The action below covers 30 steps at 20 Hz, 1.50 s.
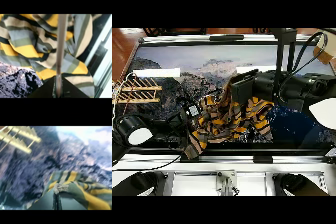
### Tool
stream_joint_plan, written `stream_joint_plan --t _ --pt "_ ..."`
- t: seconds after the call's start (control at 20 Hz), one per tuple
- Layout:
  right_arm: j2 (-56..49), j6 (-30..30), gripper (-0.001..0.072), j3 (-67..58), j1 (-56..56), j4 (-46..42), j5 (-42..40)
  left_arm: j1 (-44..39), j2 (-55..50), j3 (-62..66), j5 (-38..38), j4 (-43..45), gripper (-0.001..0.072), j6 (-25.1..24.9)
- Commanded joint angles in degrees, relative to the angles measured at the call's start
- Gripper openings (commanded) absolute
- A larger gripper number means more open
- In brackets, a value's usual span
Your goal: Fold the shirts.
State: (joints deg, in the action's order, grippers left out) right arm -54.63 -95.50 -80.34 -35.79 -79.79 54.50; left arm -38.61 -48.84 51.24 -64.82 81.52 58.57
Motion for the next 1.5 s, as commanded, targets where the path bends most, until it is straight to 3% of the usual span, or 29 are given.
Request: stream_joint_plan --t 0.0,0.05,0.1,0.15,0.2,0.35,0.45,0.55,0.7,0.8,0.95,1.15,1.25,1.45 --pt "-1.77 -4.68 0.0058 -0.07 -0.02 -2.05 -3.69 0.0 -0.07 0.02 -2.34 -0.07 0.0046 -1.57" --pt "-3.21 -4.76 0.0064 -0.07 -0.02 0.28 -3.58 0.0 -0.07 0.02 -2.34 -0.09 0.0046 -1.53" --pt "-4.57 -4.76 0.0115 -0.07 -0.02 2.21 -3.5 0.0 -0.04 0.02 -2.32 -0.07 0.0046 -1.22" --pt "-5.81 -4.7 0.0381 -0.07 -0.02 4.0 -3.52 0.02 -0.04 0.02 -2.16 -0.04 0.0046 -0.39" --pt "-6.38 -3.93 0.0543 -0.07 -0.02 4.24 -3.5 0.02 -0.04 0.02 -2.08 -0.07 0.0046 0.5" --pt "-3.8 -5.51 0.0543 -0.07 0.02 -4.96 -2.82 0.02 -0.07 0.02 -1.7 -0.04 0.0047 2.62" --pt "0.5 -13.31 0.0543 -0.07 0.02 -17.92 2.01 0.26 -0.33 0.0 -0.81 -0.28 0.0046 5.64" --pt "5.01 -18.4 0.0542 -0.07 0.02 -30.51 12.31 0.42 -1.01 0.0 -0.76 -0.35 0.0046 5.84" --pt "9.29 -17.42 0.0542 0.13 0.04 -40.39 30.08 0.5 -2.14 0.0 -0.79 -0.31 0.0047 5.81" --pt "11.26 -15.21 0.0543 2.93 0.04 -40.96 34.38 0.5 -2.6 0.0 -0.76 -0.26 0.0047 5.81" --pt "13.79 -16.41 0.0543 13.94 2.58 -36.74 33.88 0.5 -2.64 0.0 -0.83 -0.31 0.0047 6.84" --pt "14.32 -14.05 0.0543 29.33 13.53 -12.31 14.56 0.5 -2.64 0.0 -0.81 -0.28 0.0047 7.17" --pt "13.97 -8.02 0.0543 32.89 13.29 -4.0 5.4 0.5 -2.64 0.0 -0.79 -0.26 0.0047 7.65" --pt "8.2 -6.19 0.0543 34.03 8.9 -13.0 4.74 0.5 -2.64 0.0 -0.81 -0.31 0.0048 8.81"
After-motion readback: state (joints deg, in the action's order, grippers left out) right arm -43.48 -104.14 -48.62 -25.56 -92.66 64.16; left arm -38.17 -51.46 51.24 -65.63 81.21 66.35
